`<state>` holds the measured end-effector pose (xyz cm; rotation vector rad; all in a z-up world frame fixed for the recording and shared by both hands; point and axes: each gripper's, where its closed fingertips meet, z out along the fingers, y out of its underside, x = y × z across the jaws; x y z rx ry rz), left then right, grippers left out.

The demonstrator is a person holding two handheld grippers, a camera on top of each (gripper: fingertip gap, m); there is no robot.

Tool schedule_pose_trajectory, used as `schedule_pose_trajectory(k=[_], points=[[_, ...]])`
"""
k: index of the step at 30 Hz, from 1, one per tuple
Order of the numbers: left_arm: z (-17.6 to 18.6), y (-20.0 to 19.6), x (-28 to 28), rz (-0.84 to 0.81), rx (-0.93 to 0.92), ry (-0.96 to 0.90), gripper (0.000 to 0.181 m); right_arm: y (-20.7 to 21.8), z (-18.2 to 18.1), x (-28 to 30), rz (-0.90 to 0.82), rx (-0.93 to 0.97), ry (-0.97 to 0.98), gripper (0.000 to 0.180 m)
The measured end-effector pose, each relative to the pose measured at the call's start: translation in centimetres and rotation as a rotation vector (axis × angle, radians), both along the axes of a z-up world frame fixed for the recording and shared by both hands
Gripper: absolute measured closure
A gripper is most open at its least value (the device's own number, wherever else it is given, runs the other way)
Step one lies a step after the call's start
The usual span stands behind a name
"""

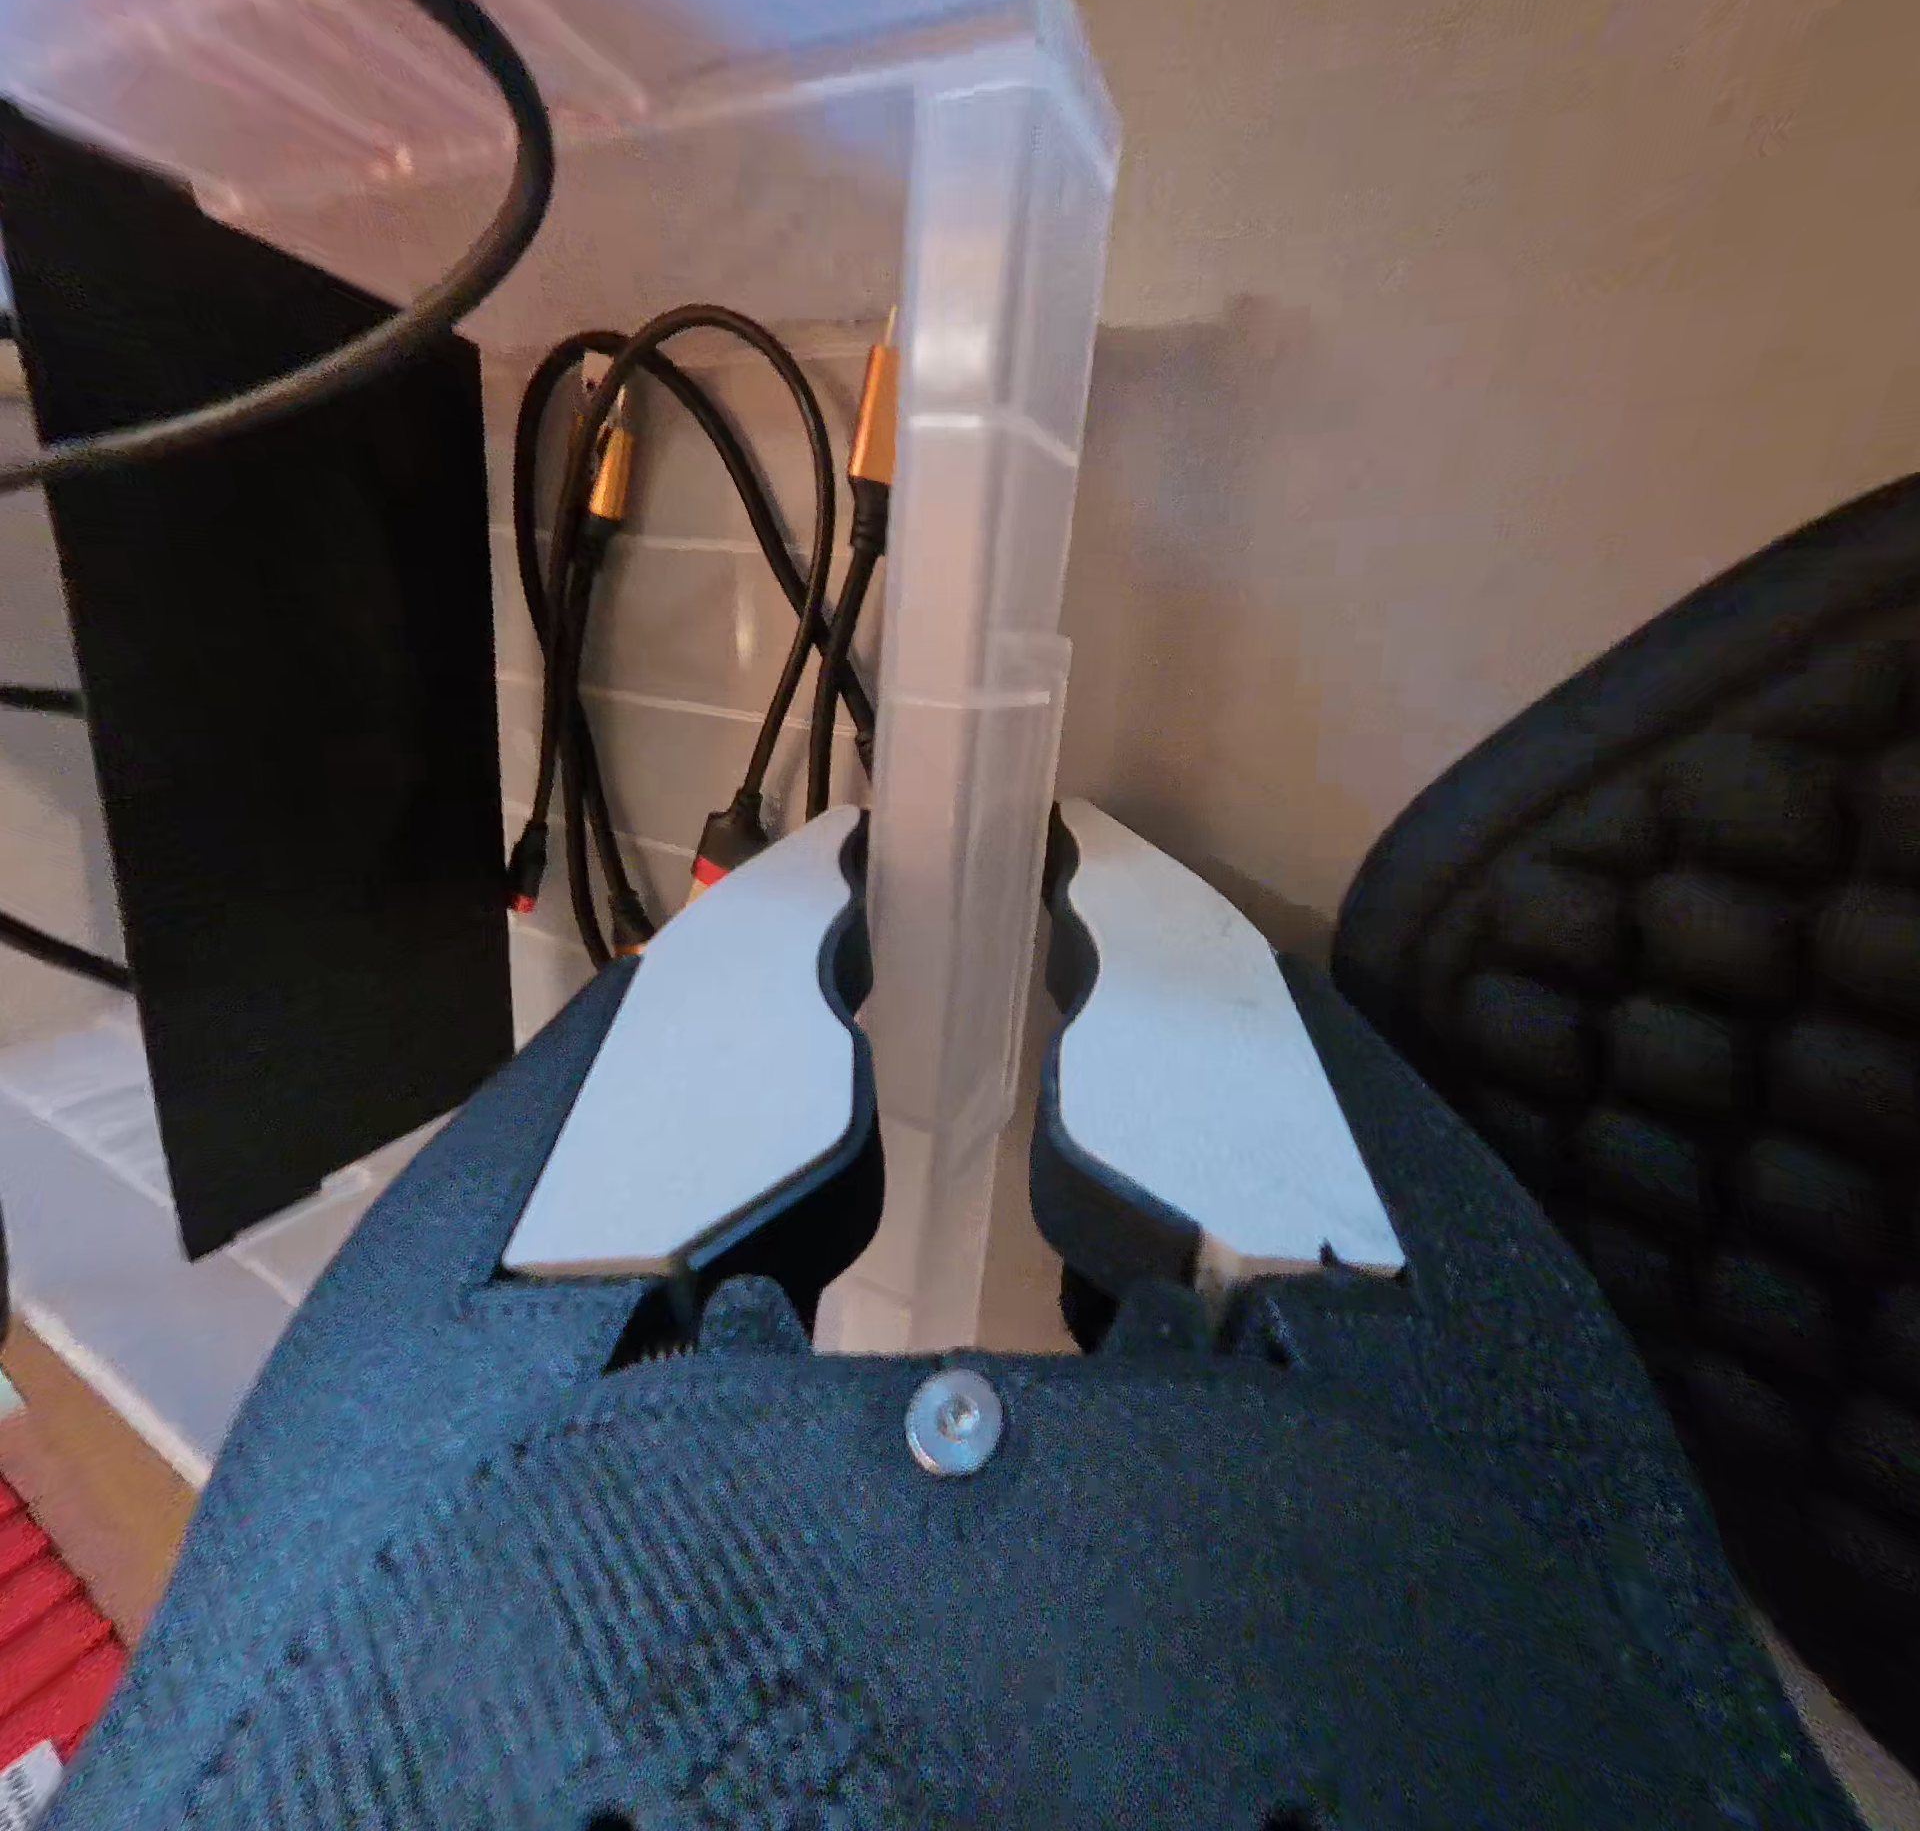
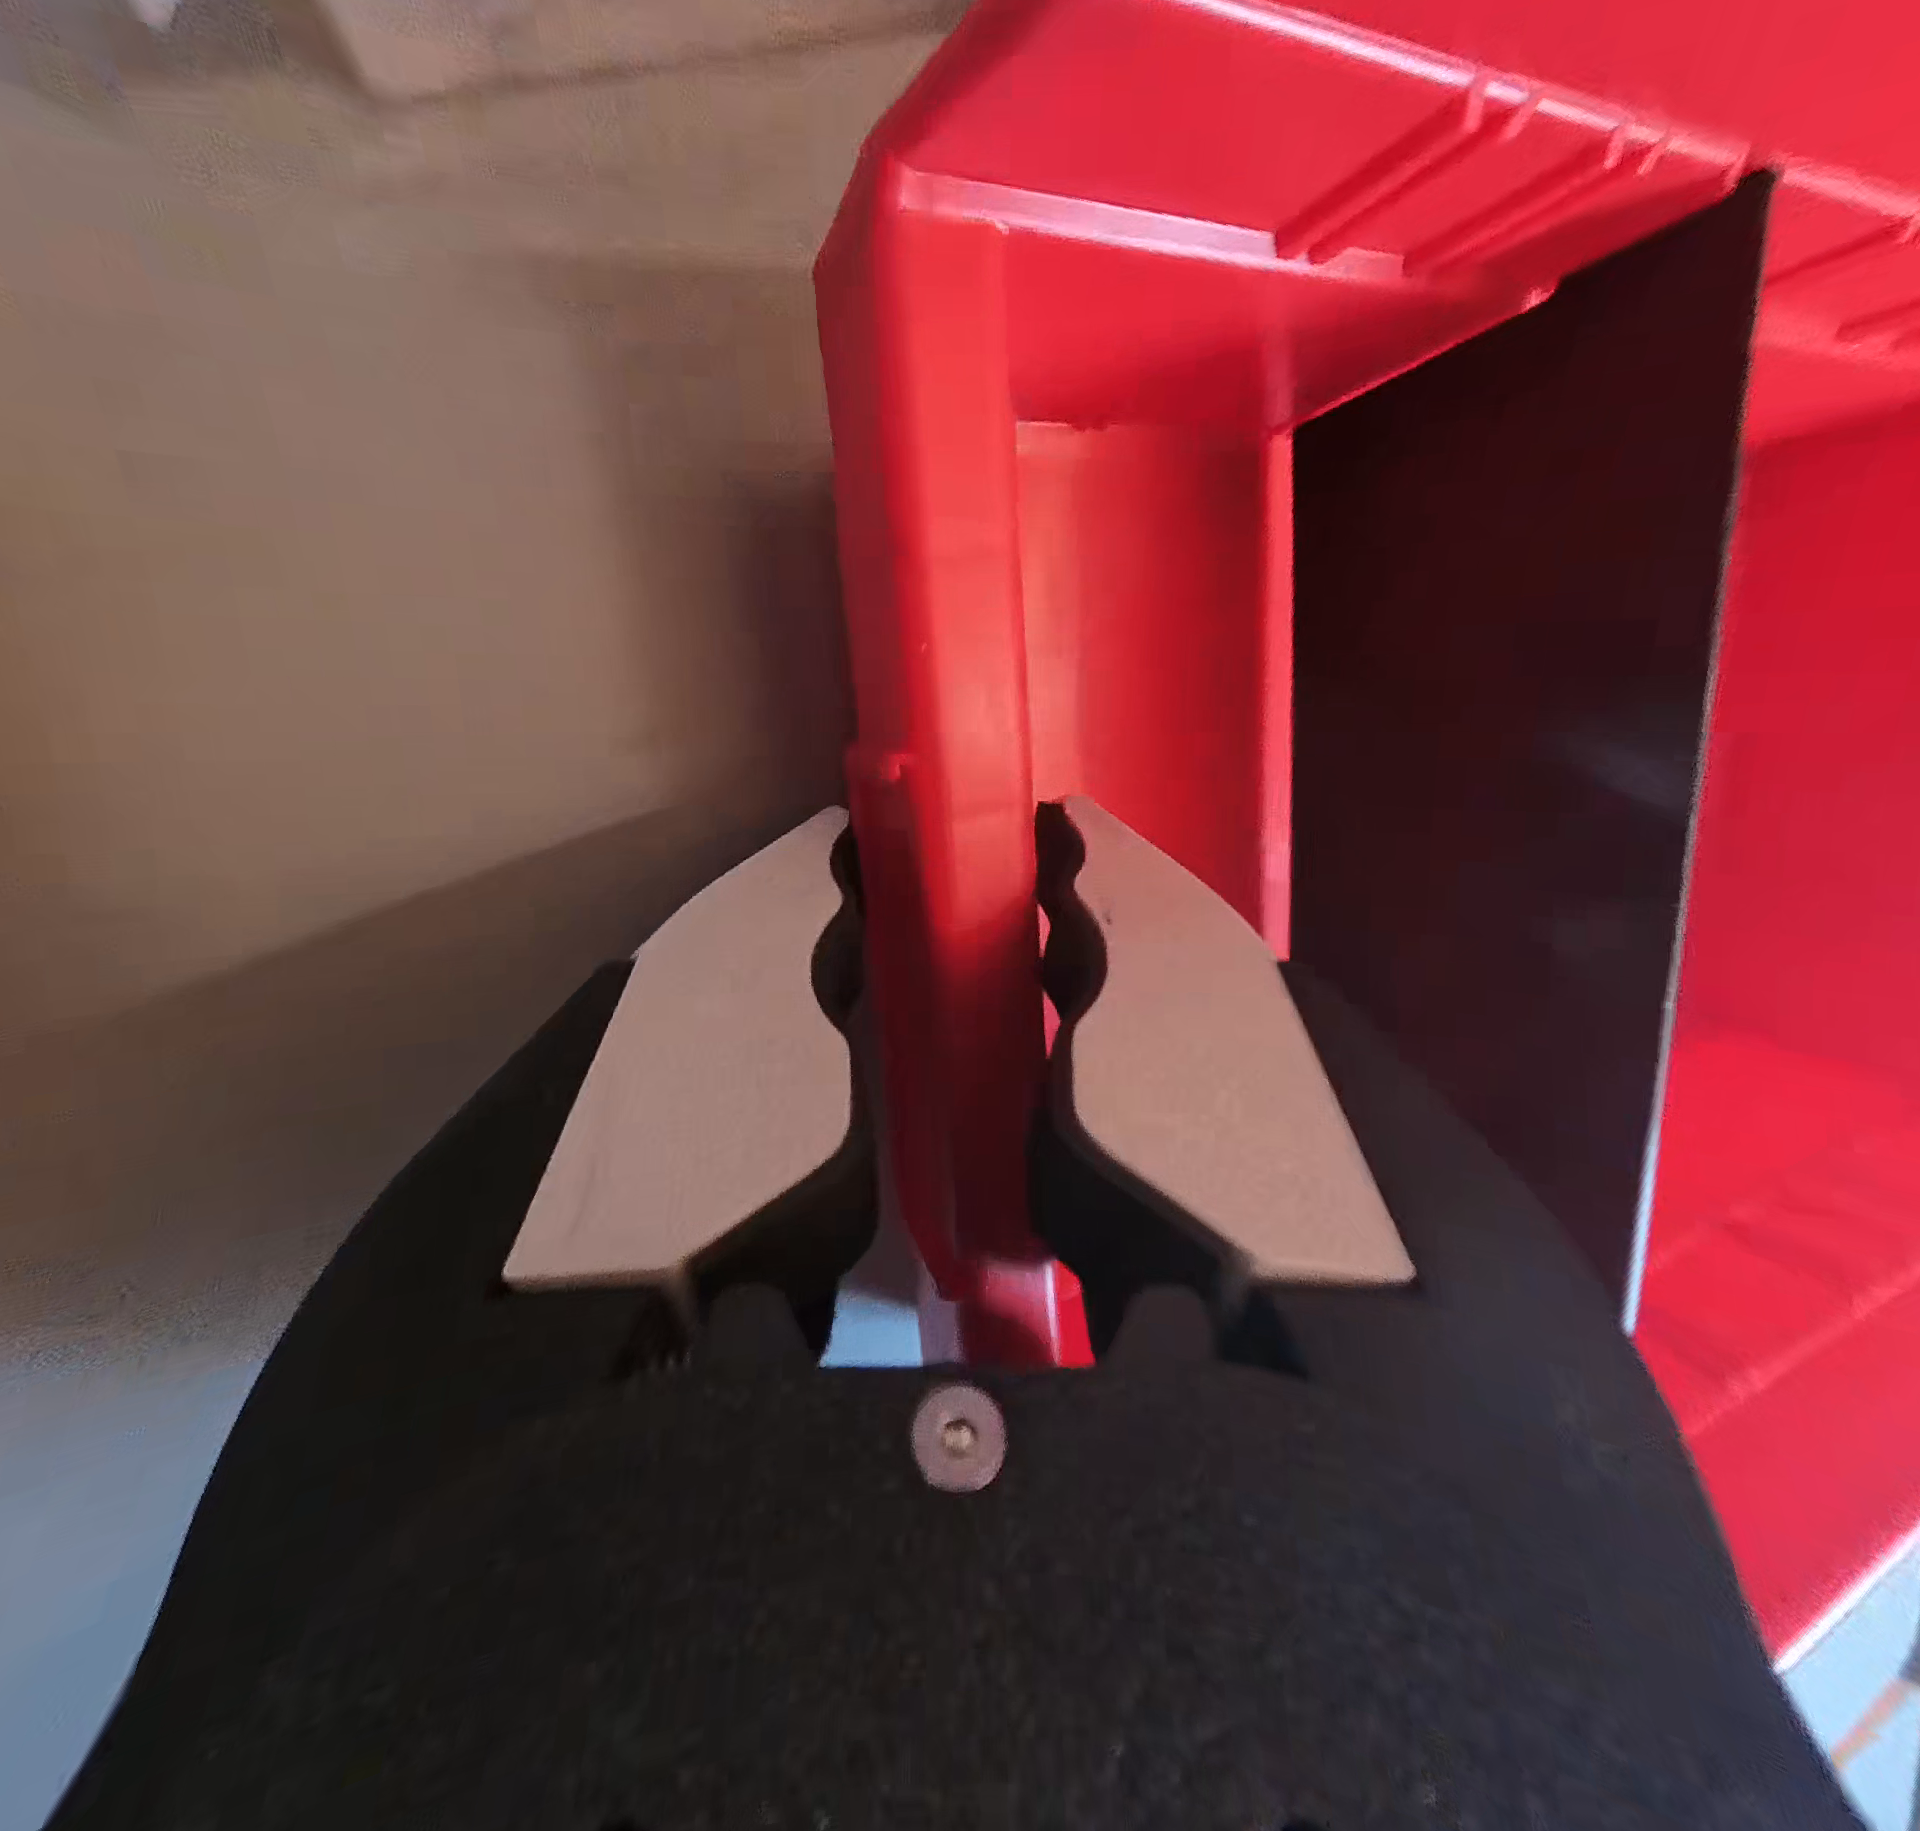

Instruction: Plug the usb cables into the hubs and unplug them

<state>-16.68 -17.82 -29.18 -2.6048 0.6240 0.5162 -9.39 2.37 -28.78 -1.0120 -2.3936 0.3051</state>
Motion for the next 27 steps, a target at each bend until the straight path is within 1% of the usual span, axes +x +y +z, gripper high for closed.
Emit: schedule_pose_trajectory(k=[3, 6, 9, 13, 15, 18, 19, 22, 24, 25, 27], points=[[0.1, -0.3, 1.8, 0.017, 0.046, -0.015, 0.151, 1.5, 0.2, 6.1, -0.020, 0.040, 0.057, 0.147], [0.2, -0.6, 2.5, 0.019, 0.113, 0.008, 0.149, 3.8, 0.7, 11.7, 0.040, 0.162, 0.131, 0.147], [0.2, -0.4, 2.2, 0.021, 0.128, 0.011, 0.149, 7.3, 0.9, 15.5, 0.007, 0.262, 0.116, 0.148], [0.2, 1.0, -0.1, 0.043, 0.147, 0.014, 0.149, 11.5, 1.1, 16.7, -0.039, 0.293, 0.119, 0.148], [0.2, 1.8, -1.9, 0.058, 0.161, 0.019, 0.148, 14.0, 1.3, 16.0, -0.072, 0.319, 0.154, 0.148], [0.3, 3.2, -4.9, 0.143, 0.202, -0.005, 0.142, 18.1, 1.3, 14.8, -0.170, 0.369, 0.185, 0.144], [0.3, 3.3, -5.5, 0.161, 0.195, -0.014, 0.141, 18.9, 1.3, 14.5, -0.198, 0.366, 0.195, 0.142], [0.2, 3.2, -5.9, 0.190, 0.157, -0.035, 0.141, 18.3, 2.9, 13.3, -0.241, 0.232, 0.318, 0.143], [0.7, 3.0, -5.8, 0.193, 0.140, -0.017, 0.141, 17.8, 4.4, 13.2, -0.265, 0.194, 0.385, 0.142], [1.6, 3.0, -5.3, 0.184, 0.156, -0.033, 0.143, 17.1, 5.1, 13.1, -0.263, 0.154, 0.420, 0.140], [5.1, 4.1, -4.6, 0.176, 0.285, -0.103, 0.145, 14.9, 6.4, 12.8, -0.245, 0.008, 0.499, 0.141]])
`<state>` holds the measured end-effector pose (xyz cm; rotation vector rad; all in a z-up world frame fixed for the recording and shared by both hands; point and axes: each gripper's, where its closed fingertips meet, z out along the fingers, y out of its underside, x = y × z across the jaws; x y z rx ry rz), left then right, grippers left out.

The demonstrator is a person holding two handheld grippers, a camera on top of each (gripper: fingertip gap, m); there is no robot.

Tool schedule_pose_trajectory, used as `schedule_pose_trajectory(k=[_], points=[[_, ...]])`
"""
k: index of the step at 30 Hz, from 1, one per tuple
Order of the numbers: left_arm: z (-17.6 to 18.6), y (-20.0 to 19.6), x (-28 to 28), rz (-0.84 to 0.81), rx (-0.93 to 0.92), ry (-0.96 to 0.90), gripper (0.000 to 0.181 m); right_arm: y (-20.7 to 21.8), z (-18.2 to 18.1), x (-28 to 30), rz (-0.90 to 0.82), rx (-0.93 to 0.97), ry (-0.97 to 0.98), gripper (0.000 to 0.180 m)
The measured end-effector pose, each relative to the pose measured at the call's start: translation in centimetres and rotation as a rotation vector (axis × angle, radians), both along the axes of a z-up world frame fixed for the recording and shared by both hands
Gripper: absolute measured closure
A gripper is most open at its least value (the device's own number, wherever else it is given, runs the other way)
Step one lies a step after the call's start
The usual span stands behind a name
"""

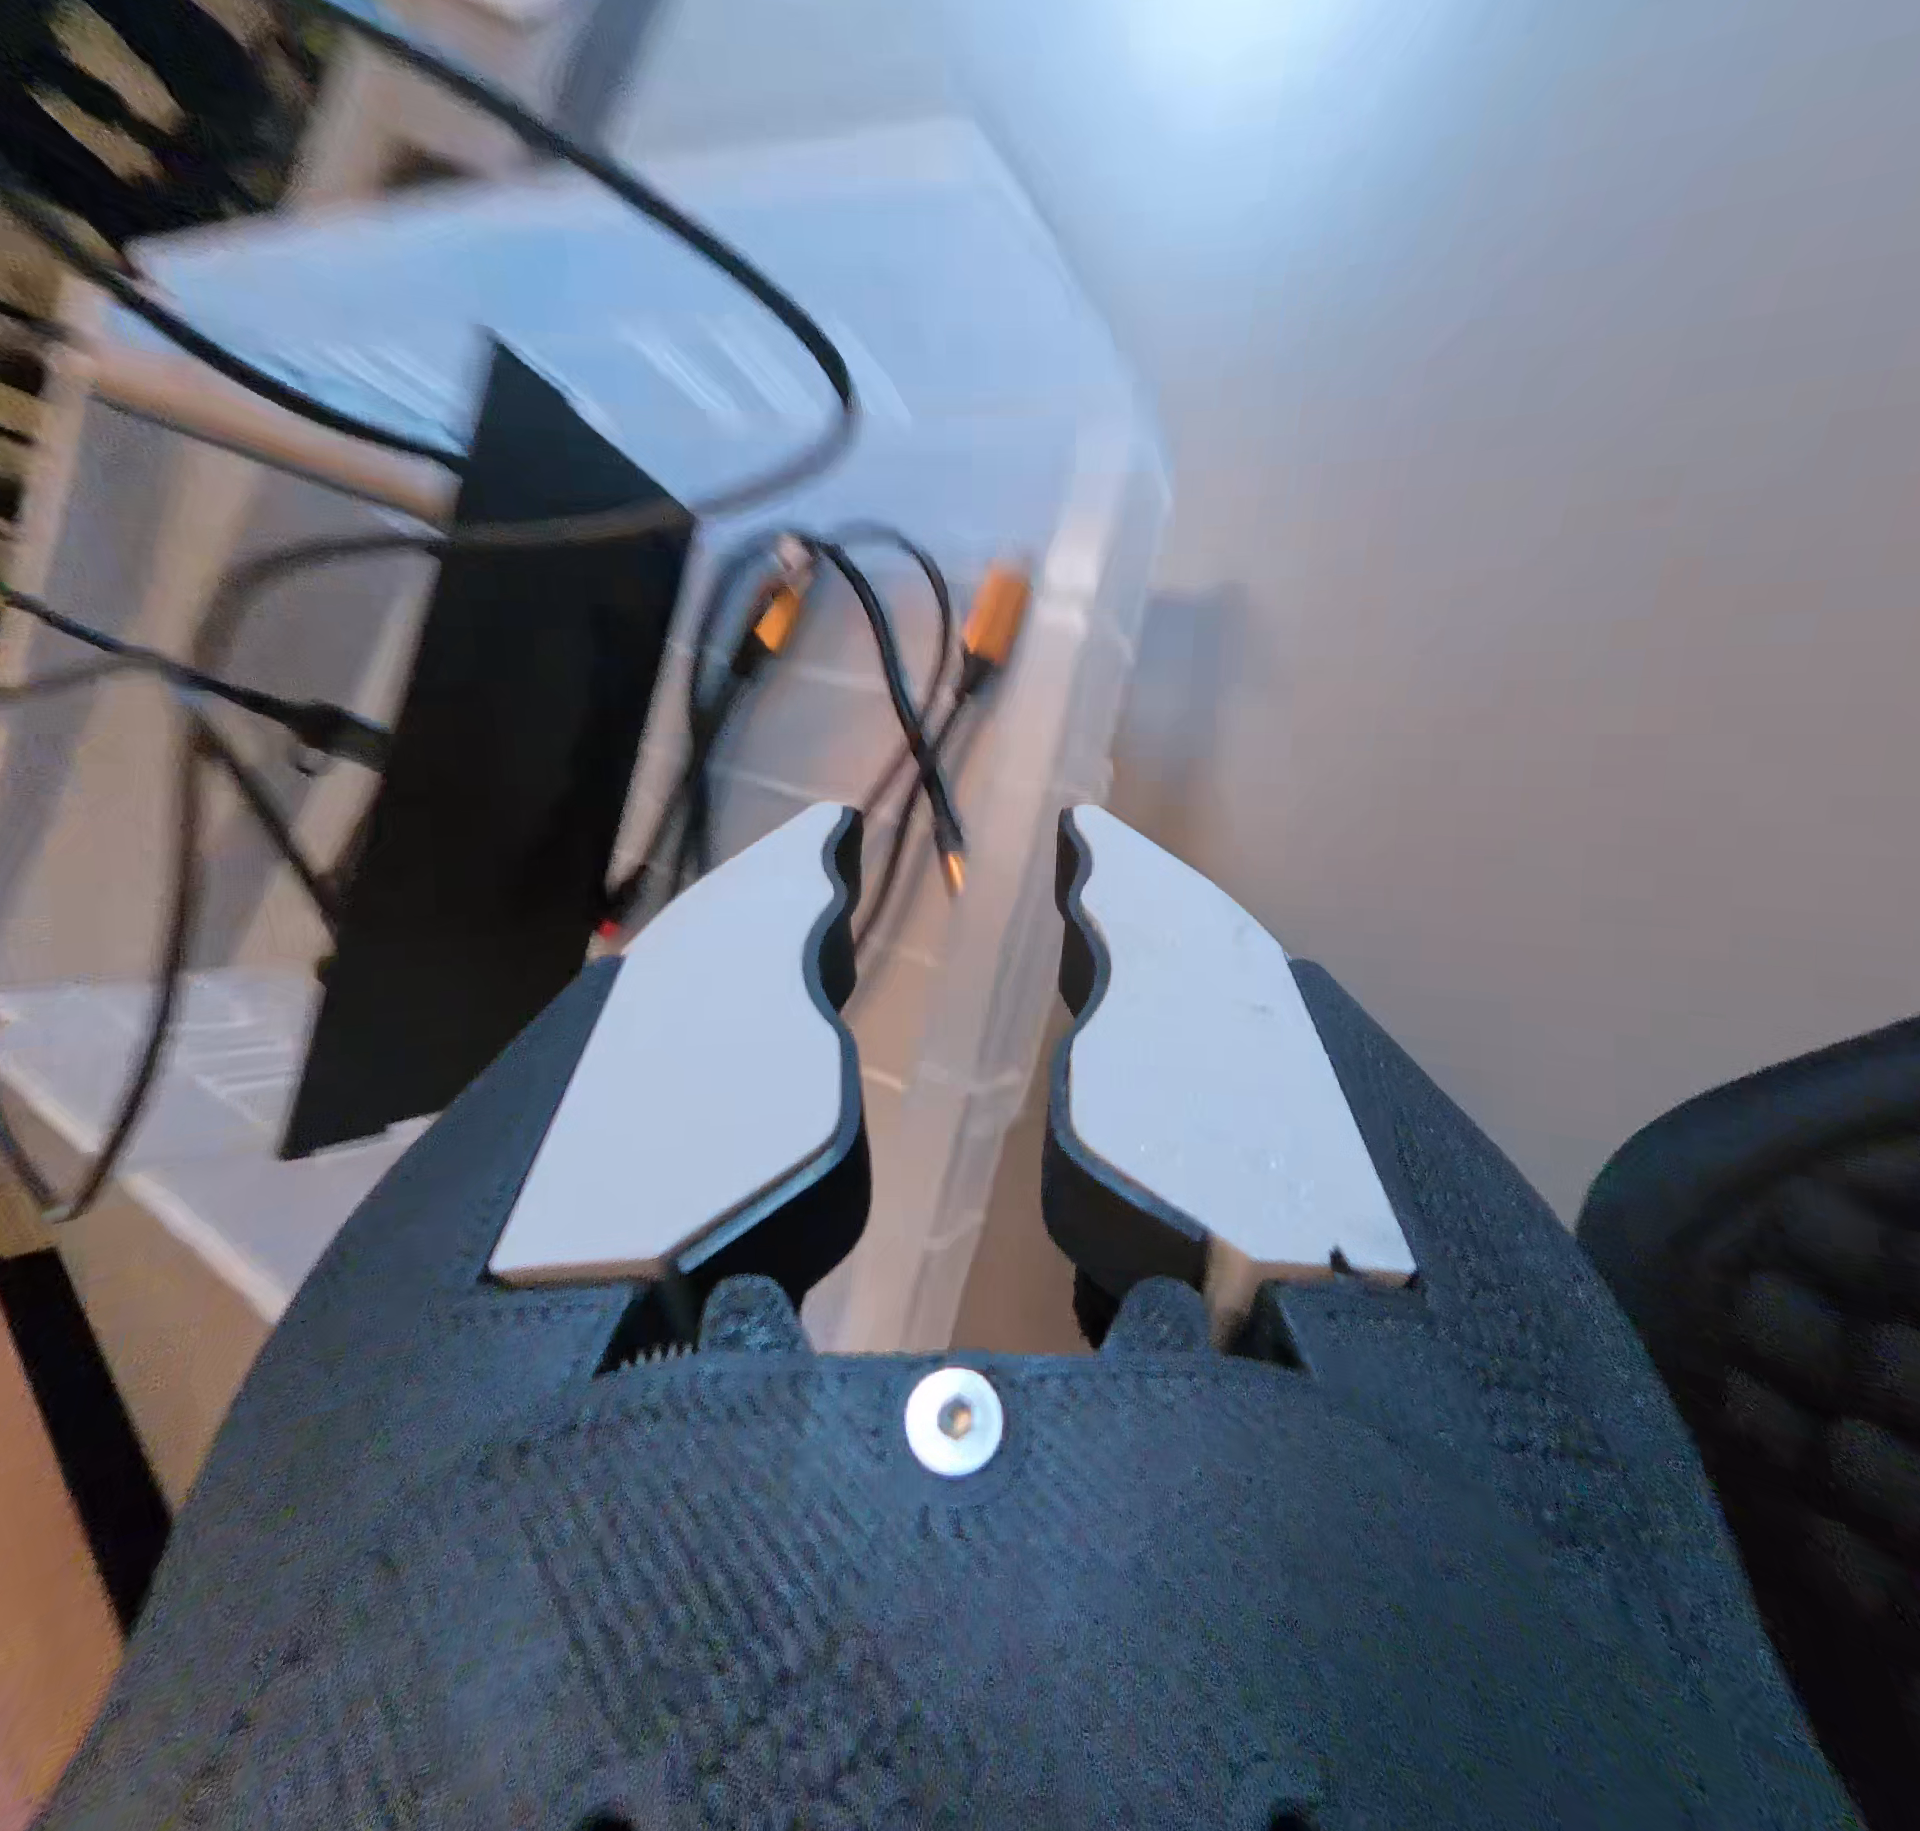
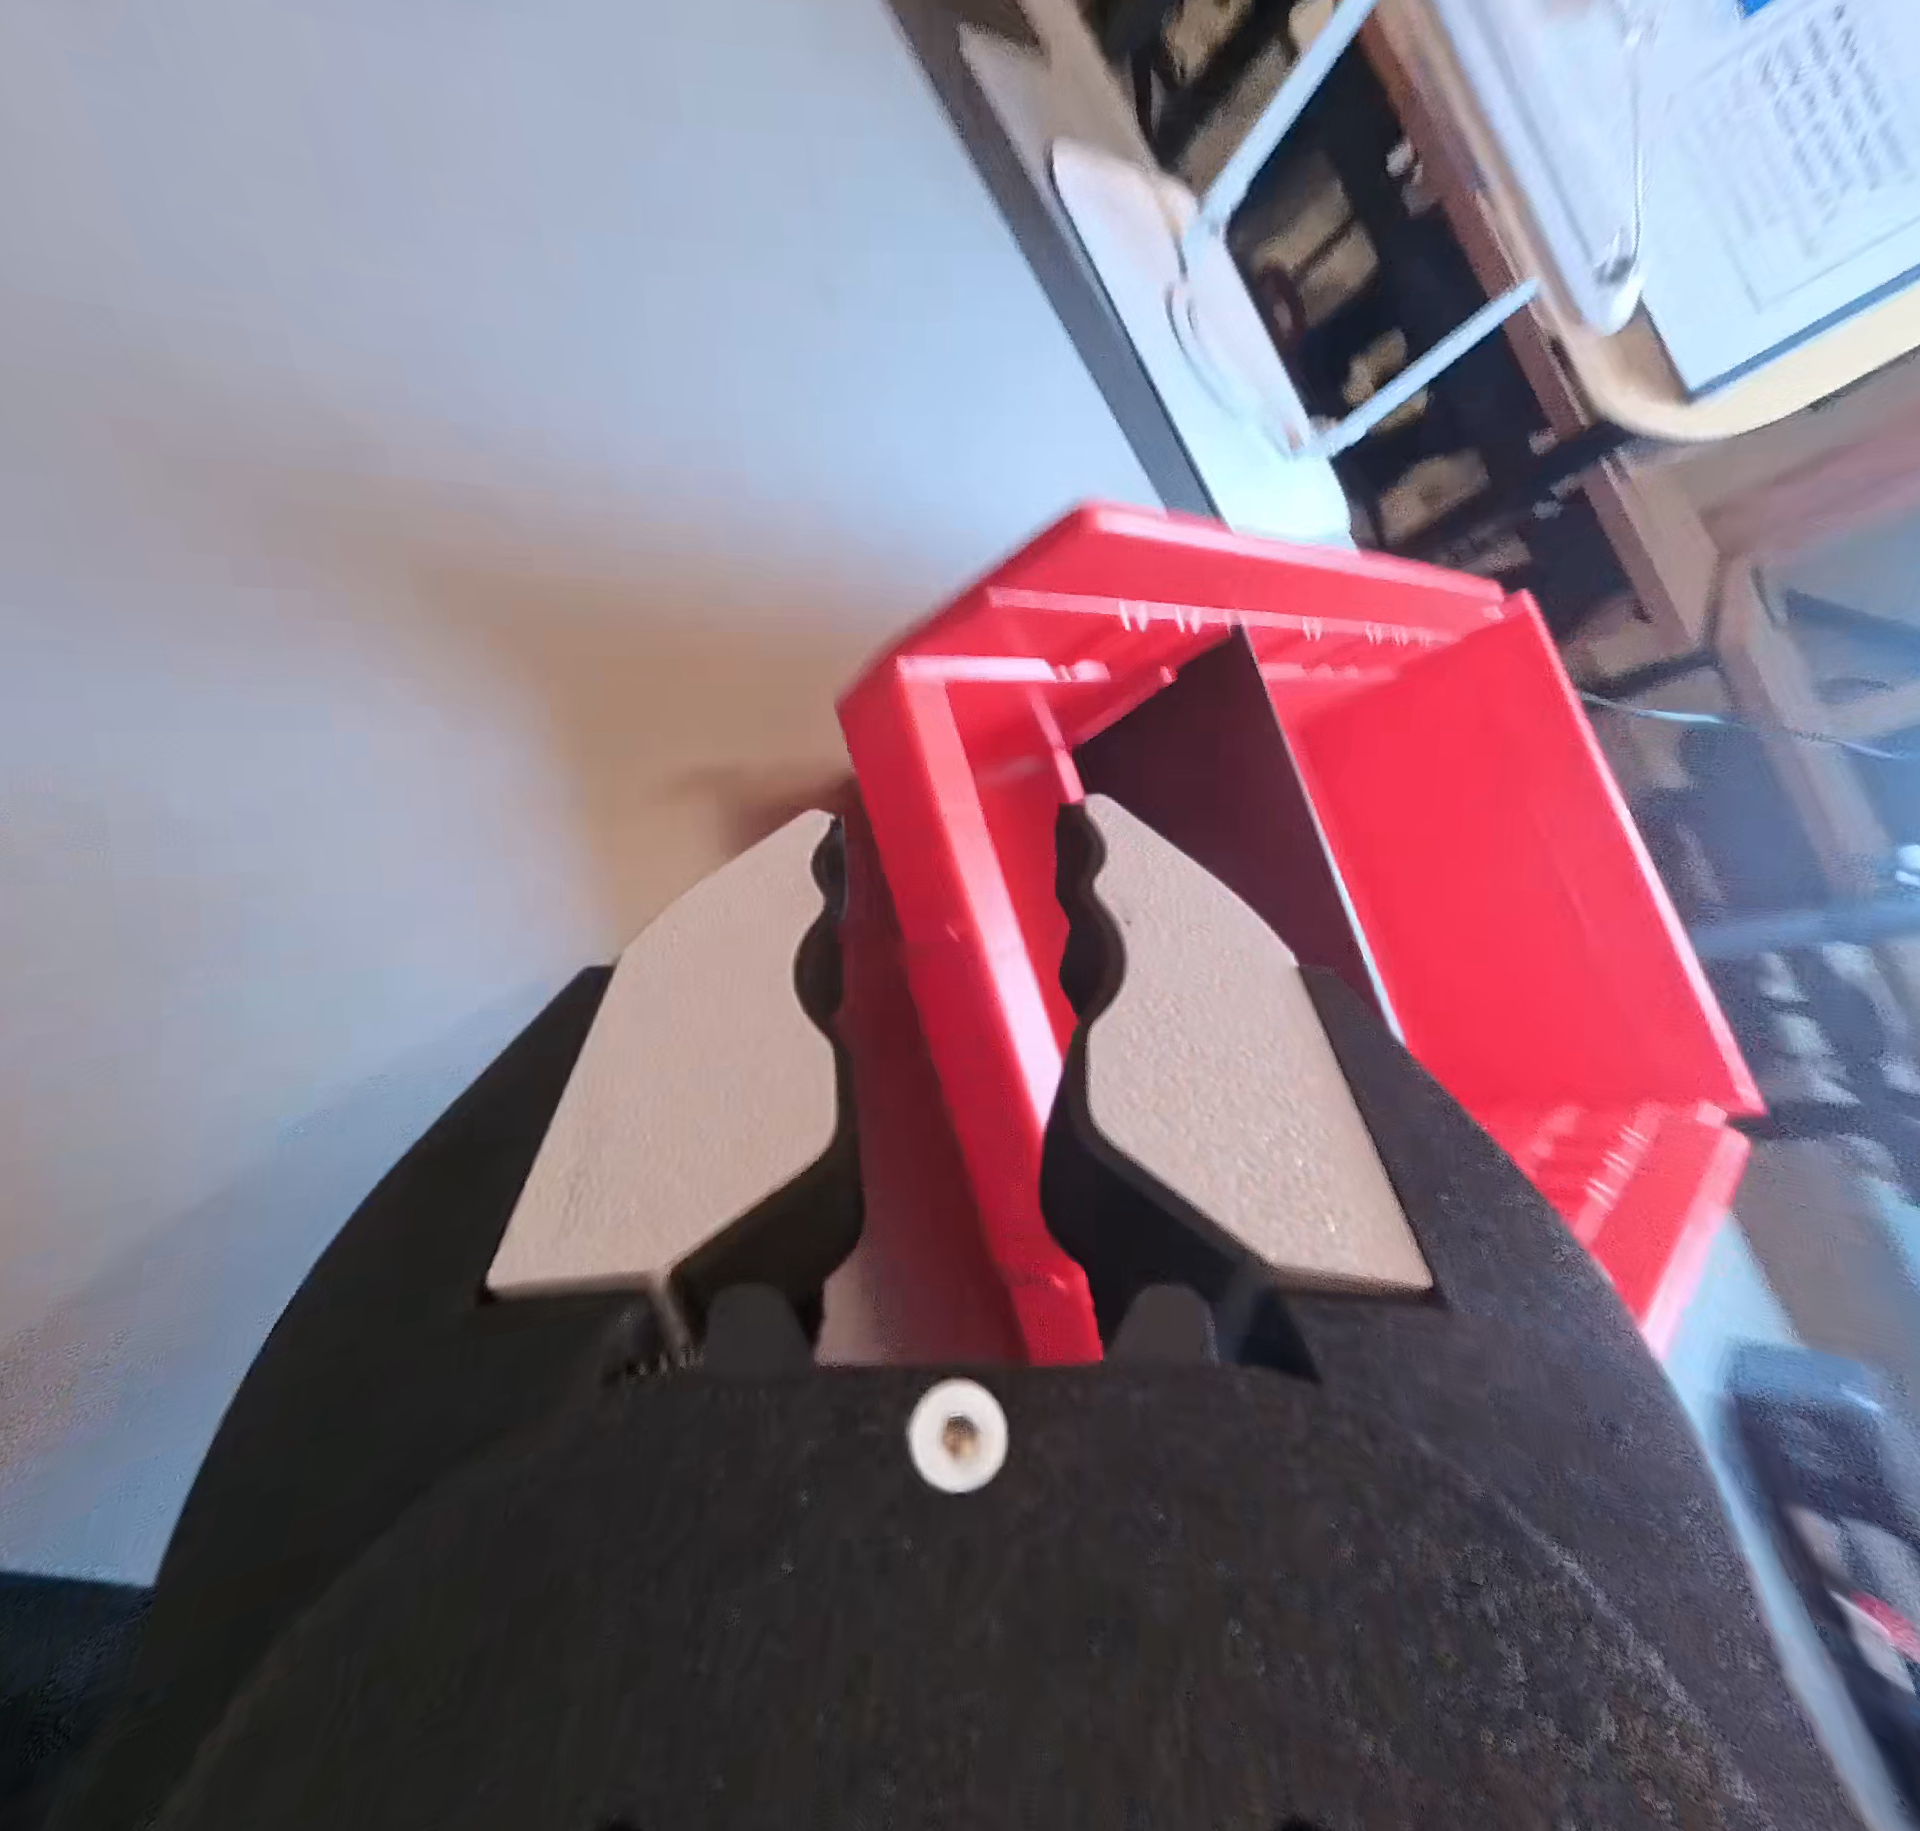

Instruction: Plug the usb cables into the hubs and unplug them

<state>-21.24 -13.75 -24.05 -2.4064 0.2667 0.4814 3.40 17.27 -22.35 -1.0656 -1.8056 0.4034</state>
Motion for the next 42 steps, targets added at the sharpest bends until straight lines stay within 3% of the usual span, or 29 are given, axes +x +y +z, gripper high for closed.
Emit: schedule_pose_trajectory(k=[5, 9, 14, 20, 22, 25, 28, 32, 36, 39, 42], points=[[10.6, 3.1, -3.7, 0.100, 0.332, -0.117, 0.146, -4.7, 1.5, -1.4, 0.126, -0.300, 0.190, 0.144], [13.7, 6.7, -9.8, 0.254, 0.381, -0.325, 0.144, -7.0, 0.2, -1.9, 0.208, -0.414, 0.207, 0.146], [8.3, 10.6, -16.1, 0.416, 0.157, -0.459, 0.138, -7.3, -1.5, -1.6, 0.219, -0.413, 0.160, 0.146], [1.9, 13.0, -18.9, 0.499, -0.089, -0.558, 0.132, -7.1, -1.1, -1.3, 0.203, -0.383, 0.176, 0.150], [0.8, 13.7, -19.0, 0.502, -0.135, -0.600, 0.132, -6.3, -1.1, -1.2, 0.164, -0.322, 0.175, 0.150], [0.0, 14.2, -19.8, 0.510, -0.157, -0.600, 0.147, -4.5, -0.4, -1.0, 0.097, -0.165, 0.207, 0.151], [1.2, 14.3, -20.1, 0.501, -0.103, -0.619, 0.157, -3.6, -0.5, -0.5, 0.069, -0.121, 0.194, 0.151], [6.3, 13.5, -20.1, 0.433, 0.009, -0.520, 0.164, -3.4, -0.1, -0.3, 0.065, -0.148, 0.209, 0.151], [15.3, 12.2, -18.7, 0.355, 0.236, -0.366, 0.164, -3.9, -0.1, -0.5, 0.077, -0.171, 0.214, 0.151], [22.5, 11.7, -14.4, 0.213, 0.415, -0.244, 0.164, -4.7, 0.1, -0.9, 0.094, -0.223, 0.234, 0.151], [27.3, 11.9, -7.0, 0.006, 0.554, -0.185, 0.164, -5.7, 1.1, -1.8, 0.114, -0.309, 0.272, 0.151]])
